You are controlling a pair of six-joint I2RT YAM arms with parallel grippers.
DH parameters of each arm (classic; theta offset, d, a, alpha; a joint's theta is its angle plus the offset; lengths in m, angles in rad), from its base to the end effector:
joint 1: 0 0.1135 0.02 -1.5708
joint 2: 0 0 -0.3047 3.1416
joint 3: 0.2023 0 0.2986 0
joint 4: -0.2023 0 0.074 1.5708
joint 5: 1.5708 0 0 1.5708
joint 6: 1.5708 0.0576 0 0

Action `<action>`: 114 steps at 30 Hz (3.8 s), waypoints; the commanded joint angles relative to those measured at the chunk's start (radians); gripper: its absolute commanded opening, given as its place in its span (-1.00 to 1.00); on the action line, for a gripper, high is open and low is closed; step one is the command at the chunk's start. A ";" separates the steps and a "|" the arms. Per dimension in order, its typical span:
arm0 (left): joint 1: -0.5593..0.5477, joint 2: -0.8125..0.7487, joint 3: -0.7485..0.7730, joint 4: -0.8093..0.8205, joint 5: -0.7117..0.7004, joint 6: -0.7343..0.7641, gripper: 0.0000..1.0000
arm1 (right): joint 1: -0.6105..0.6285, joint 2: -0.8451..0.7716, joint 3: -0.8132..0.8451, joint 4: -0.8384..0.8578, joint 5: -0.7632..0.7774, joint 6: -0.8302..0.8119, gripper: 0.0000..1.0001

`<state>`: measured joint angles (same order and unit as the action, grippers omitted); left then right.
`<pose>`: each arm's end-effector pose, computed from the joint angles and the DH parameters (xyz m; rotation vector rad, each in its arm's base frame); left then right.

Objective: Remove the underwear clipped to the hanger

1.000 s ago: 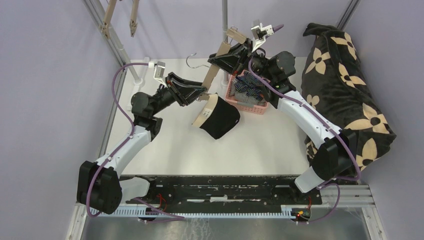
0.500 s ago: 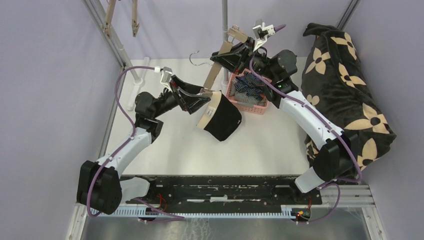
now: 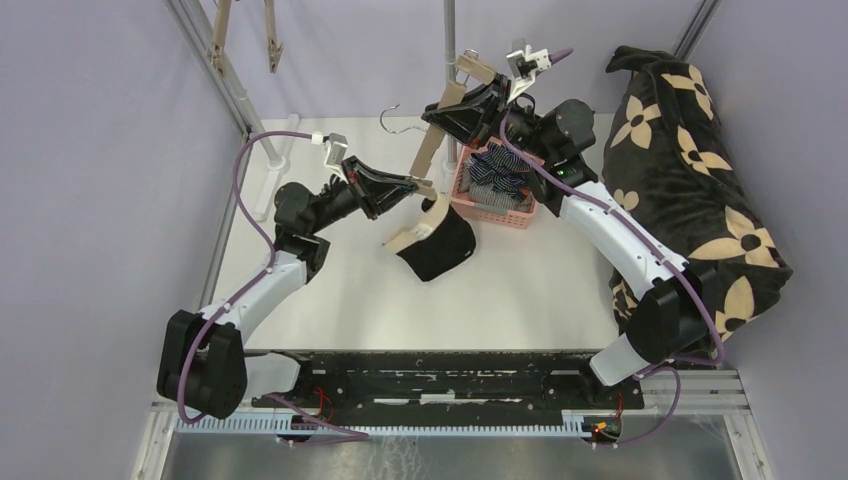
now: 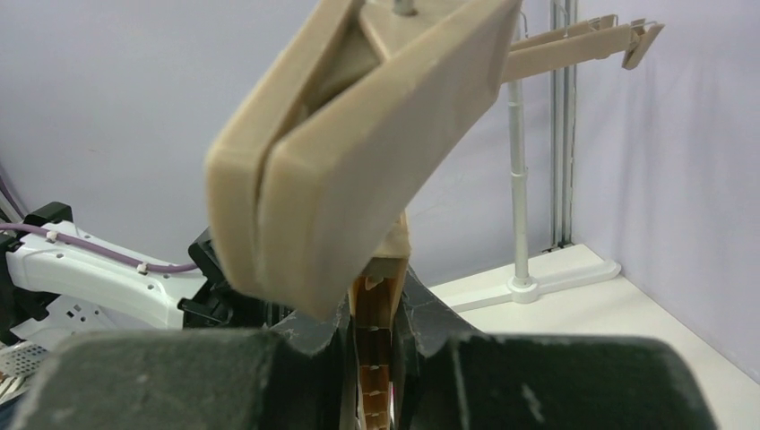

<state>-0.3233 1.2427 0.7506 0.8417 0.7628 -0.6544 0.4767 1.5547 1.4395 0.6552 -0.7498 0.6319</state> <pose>0.2876 -0.1383 0.3562 0.5000 1.3493 -1.2799 0.3482 0.2240 0.5039 -0.6557 1.1203 1.3473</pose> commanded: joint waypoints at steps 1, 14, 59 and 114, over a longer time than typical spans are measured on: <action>-0.007 0.007 0.034 0.062 -0.010 -0.001 -0.94 | -0.002 -0.047 0.004 0.039 0.027 0.011 -0.98; -0.007 -0.039 0.135 -0.058 0.003 0.076 -0.02 | -0.002 -0.047 0.009 0.026 0.015 0.015 -0.98; -0.043 0.220 0.216 0.445 0.129 -0.276 -0.93 | 0.003 -0.039 0.008 0.028 0.012 0.023 -0.98; 0.036 0.145 1.006 -1.538 -0.654 0.561 -0.94 | 0.367 0.131 -0.304 -1.098 0.666 -0.760 1.00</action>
<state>-0.2874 1.3468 1.6547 -0.7204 0.1280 -0.1177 0.8436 1.6176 1.0962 -0.4080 -0.1020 -0.1329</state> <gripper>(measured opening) 0.134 0.999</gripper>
